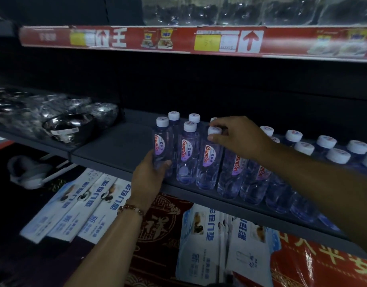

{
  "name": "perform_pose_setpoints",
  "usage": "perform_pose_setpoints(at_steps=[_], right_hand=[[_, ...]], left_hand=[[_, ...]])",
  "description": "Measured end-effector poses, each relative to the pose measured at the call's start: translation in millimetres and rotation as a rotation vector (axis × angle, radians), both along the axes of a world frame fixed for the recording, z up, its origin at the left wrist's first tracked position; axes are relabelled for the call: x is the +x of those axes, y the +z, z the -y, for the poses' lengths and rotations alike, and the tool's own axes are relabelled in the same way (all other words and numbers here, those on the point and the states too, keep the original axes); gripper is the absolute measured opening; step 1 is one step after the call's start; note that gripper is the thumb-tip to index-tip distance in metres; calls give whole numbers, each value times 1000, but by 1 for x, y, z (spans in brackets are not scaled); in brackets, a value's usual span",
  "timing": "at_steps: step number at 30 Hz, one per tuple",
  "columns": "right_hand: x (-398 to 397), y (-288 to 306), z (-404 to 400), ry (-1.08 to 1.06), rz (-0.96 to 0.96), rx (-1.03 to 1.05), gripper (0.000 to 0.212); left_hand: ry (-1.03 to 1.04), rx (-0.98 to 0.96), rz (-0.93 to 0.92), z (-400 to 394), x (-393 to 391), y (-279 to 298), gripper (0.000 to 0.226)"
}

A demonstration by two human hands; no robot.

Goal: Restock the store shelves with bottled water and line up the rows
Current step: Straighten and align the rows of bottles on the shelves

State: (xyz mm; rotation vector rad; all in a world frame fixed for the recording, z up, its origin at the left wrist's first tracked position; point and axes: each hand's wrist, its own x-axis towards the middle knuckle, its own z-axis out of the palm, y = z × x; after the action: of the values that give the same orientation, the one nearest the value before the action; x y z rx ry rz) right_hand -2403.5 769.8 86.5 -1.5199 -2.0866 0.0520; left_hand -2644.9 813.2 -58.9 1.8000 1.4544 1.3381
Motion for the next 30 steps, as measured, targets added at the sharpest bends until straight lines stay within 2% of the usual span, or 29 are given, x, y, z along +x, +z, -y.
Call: perform_pose_setpoints(at_steps=[10,13,15,18,22,26,30], right_hand=[[0,3,2,34,31,-14,23],[5,15,12,78,15,-89,34],[16,26,20,72,17,-73,38],[47,43,28,-34,97,-53,41],[94,56,28,-200,172,-219,41],[113,54,19,-198,160,-381,36],[109,48,11,-120,265,-346,33]], left_hand=[[-93,12,-60,5,0,1,53],[-179,-21,-128,7,-8,7,62],[-157,54,-165,12,-10,15,62],[-11,292,-260,26,-1,43,64],[-150,535,-415,36,38,87,56],[-300,537,-651,40,89,116,60],[-425,529,-846,38,122,121,78]])
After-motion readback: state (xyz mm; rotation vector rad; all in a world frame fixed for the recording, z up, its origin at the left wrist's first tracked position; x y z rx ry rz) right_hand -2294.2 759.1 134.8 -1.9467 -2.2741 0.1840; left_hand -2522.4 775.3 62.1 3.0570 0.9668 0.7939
